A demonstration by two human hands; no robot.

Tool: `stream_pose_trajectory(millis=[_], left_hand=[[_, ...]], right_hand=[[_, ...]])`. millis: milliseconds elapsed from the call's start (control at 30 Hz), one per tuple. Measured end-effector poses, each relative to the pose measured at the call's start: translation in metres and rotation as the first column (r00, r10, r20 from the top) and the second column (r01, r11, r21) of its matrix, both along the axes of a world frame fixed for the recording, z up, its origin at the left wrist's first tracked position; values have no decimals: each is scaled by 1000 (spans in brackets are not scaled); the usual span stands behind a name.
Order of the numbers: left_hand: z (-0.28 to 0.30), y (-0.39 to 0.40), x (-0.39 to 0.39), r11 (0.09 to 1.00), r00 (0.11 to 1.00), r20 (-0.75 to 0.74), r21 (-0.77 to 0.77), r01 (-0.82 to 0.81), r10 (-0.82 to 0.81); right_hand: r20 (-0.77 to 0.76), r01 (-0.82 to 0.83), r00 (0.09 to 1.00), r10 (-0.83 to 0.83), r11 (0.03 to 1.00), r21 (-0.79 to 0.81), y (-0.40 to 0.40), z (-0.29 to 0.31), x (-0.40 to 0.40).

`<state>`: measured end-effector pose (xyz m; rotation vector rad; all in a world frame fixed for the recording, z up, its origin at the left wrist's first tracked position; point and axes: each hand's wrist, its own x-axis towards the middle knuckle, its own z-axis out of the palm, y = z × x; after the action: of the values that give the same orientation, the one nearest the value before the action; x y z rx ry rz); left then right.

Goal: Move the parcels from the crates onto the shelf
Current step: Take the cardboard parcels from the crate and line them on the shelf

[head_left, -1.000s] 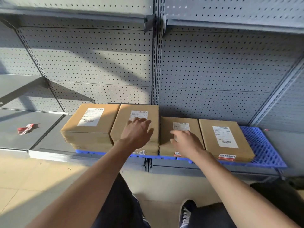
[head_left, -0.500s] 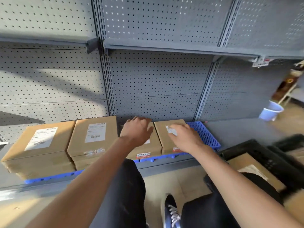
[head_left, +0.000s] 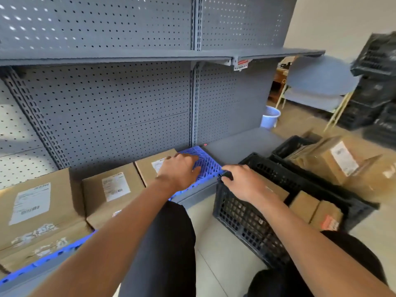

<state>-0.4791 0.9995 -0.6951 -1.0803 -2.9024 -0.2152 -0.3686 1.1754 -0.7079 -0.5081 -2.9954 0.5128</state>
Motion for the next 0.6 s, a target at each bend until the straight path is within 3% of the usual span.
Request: stream_pose_trajectory(millis=[333,600], left_hand=[[-35,136,29,964,965,75,-66,257,-252],[-113,217,31,902,921,193,-214,376,-339]], right_hand=[[91,205,976,-197,975,-82,110,-64,73],[178,294,946,-270,947,-126,159,-123,84]])
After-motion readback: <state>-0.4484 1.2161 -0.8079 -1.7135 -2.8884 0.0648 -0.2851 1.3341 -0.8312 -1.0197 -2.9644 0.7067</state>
